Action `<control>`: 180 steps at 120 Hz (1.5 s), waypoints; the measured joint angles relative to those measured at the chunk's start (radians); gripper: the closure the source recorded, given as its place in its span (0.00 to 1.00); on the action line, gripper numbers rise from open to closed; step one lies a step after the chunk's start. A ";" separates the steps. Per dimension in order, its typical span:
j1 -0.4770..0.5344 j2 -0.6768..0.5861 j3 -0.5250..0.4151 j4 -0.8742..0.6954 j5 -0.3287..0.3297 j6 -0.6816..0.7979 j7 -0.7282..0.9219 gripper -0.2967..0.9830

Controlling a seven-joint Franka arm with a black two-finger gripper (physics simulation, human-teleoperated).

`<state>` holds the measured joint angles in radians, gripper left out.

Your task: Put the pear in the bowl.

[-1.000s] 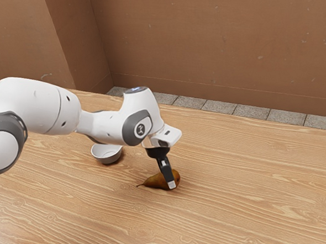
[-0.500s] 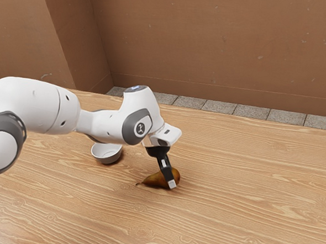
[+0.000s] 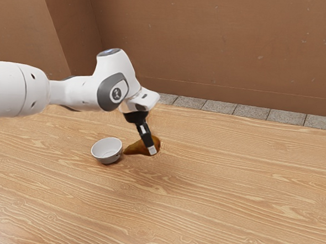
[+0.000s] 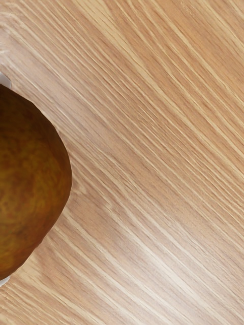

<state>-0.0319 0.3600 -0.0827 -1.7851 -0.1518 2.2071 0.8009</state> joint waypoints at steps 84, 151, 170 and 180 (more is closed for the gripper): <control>0.003 -0.038 0.228 0.006 0.011 -0.191 0.006 0.63; 0.028 0.093 0.297 0.151 0.013 -0.197 0.033 0.63; 0.031 0.137 0.297 0.182 0.008 -0.196 0.042 0.63; 0.032 0.154 0.296 0.192 0.007 -0.194 0.046 0.62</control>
<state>0.0005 0.5142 0.2134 -1.5927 -0.1452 2.0132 0.8467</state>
